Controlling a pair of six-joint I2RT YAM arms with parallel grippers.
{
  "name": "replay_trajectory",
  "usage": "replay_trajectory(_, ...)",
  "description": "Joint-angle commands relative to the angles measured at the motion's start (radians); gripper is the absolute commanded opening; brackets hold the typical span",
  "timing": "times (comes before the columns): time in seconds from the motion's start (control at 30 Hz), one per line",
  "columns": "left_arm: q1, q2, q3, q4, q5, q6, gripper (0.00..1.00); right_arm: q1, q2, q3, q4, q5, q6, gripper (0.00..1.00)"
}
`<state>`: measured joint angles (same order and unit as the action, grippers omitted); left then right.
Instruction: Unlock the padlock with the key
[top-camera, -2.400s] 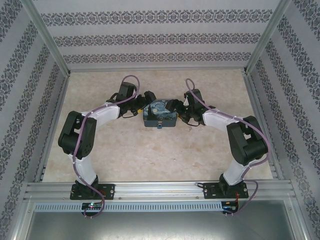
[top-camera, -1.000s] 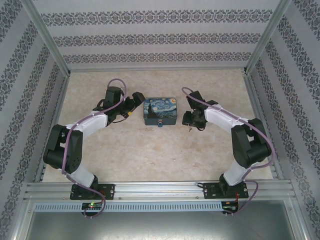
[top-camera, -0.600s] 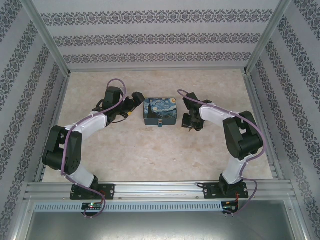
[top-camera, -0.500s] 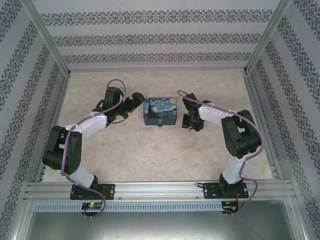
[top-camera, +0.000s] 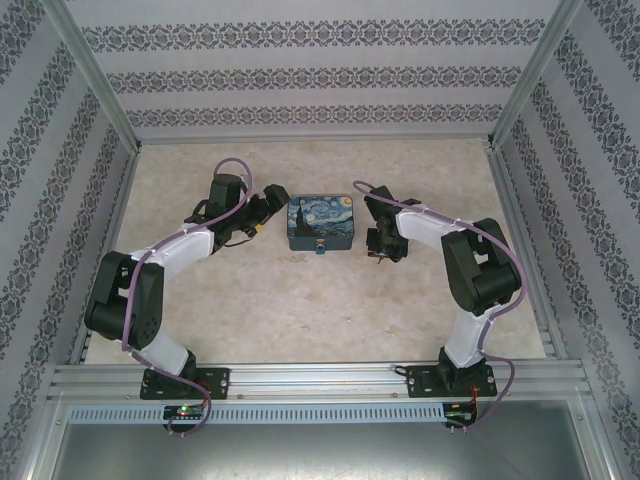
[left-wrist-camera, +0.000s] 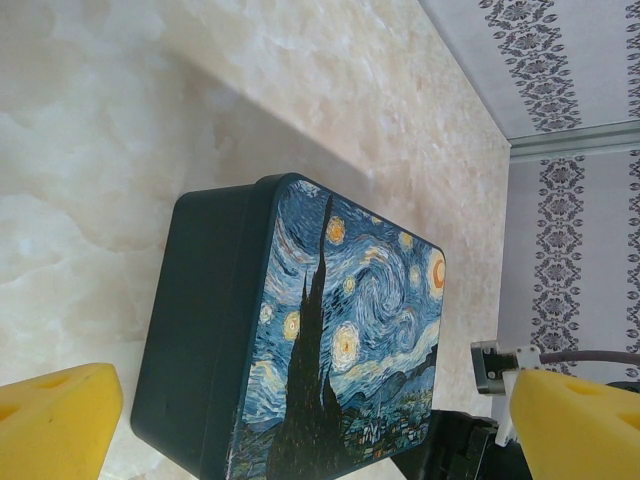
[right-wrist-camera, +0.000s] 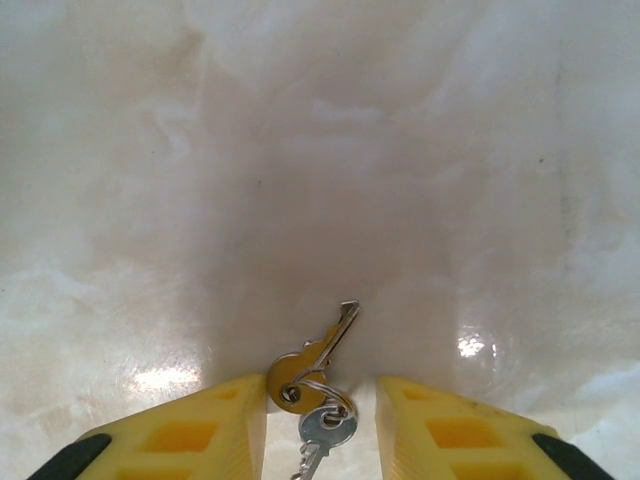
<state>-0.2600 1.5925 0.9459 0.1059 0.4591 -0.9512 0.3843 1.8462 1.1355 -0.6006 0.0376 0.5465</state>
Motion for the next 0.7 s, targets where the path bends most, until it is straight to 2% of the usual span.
replay_trajectory(0.0,0.003,-0.024,-0.015,0.040,0.006,-0.008,1.00,0.010,0.070,0.000,0.038,-0.006,-0.012,0.30)
replay_trajectory(0.17,0.002,-0.025,-0.014,0.041,0.009,-0.011,1.00,0.009,0.085,0.001,0.042,-0.010,-0.020,0.22)
replay_trajectory(0.37,0.001,-0.030,-0.016,0.040,0.018,-0.012,1.00,0.007,0.062,-0.021,0.055,-0.025,-0.026,0.00)
replay_trajectory(0.67,0.001,-0.044,-0.021,0.040,0.026,-0.015,1.00,-0.004,-0.098,-0.085,0.092,-0.078,0.014,0.00)
